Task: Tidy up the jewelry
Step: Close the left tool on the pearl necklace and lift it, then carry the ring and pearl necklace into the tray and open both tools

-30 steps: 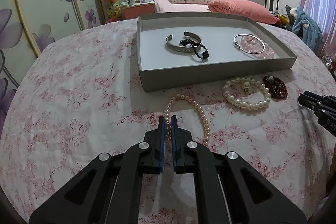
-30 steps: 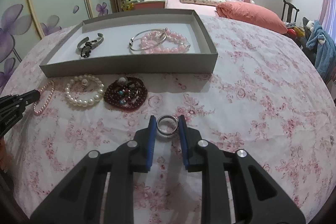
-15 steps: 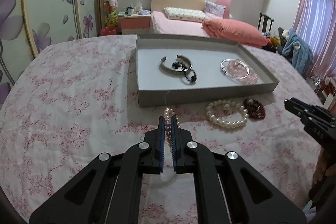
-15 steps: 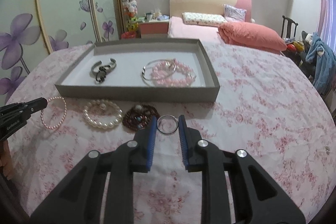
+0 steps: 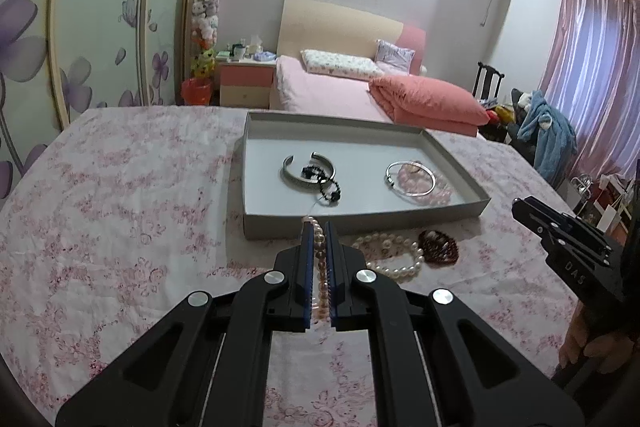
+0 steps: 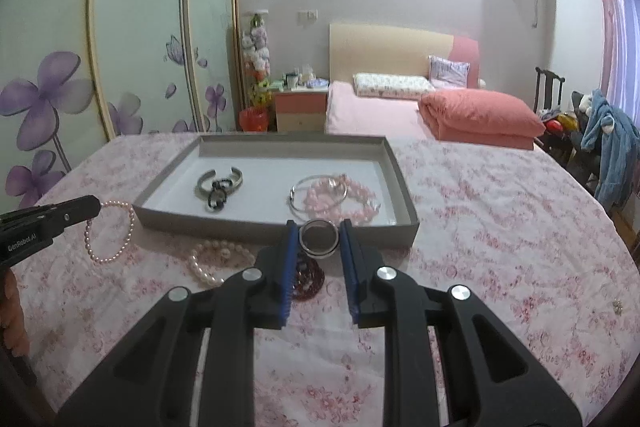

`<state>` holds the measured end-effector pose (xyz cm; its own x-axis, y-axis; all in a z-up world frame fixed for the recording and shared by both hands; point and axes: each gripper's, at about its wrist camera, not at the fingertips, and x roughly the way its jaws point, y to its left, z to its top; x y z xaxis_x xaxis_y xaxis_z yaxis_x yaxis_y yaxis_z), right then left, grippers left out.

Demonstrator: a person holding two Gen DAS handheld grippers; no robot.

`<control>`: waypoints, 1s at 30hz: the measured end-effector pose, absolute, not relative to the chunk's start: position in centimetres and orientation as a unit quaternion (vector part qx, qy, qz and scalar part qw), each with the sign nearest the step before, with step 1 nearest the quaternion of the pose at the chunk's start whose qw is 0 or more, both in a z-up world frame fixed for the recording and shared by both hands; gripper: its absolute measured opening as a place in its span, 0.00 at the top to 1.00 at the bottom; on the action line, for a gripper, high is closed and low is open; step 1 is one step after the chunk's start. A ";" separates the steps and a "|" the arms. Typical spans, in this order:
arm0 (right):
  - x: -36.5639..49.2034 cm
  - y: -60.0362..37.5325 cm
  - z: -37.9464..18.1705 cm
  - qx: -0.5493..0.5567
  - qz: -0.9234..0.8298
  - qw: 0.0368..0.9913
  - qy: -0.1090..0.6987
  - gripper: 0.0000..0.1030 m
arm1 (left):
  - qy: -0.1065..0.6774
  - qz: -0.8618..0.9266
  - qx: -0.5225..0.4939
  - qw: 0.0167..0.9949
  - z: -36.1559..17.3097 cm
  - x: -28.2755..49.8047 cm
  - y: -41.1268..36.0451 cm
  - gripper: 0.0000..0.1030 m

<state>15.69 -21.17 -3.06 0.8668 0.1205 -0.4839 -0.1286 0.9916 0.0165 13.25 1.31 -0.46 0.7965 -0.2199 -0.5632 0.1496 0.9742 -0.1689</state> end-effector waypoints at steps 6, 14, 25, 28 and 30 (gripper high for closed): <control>14.9 -20.9 -2.1 -0.008 0.063 0.973 0.221 0.79 | 0.282 -0.097 -0.061 0.953 0.5 12.6 0.9 0.94; 14.2 -20.0 -0.8 -0.017 0.059 0.981 0.182 0.79 | 0.244 -0.095 -0.057 0.963 2.0 11.7 0.2 0.94; 14.6 -18.9 0.5 -0.026 0.058 0.988 0.142 0.79 | 0.199 -0.081 -0.043 0.976 3.6 11.3 -1.2 0.94; 14.8 -18.9 0.6 -0.022 0.056 0.988 0.139 0.79 | 0.191 -0.077 -0.036 0.978 3.8 11.4 -1.5 0.94; 14.9 -19.0 0.5 -0.020 0.054 0.989 0.137 0.79 | 0.189 -0.075 -0.033 0.979 3.8 11.5 -1.7 0.94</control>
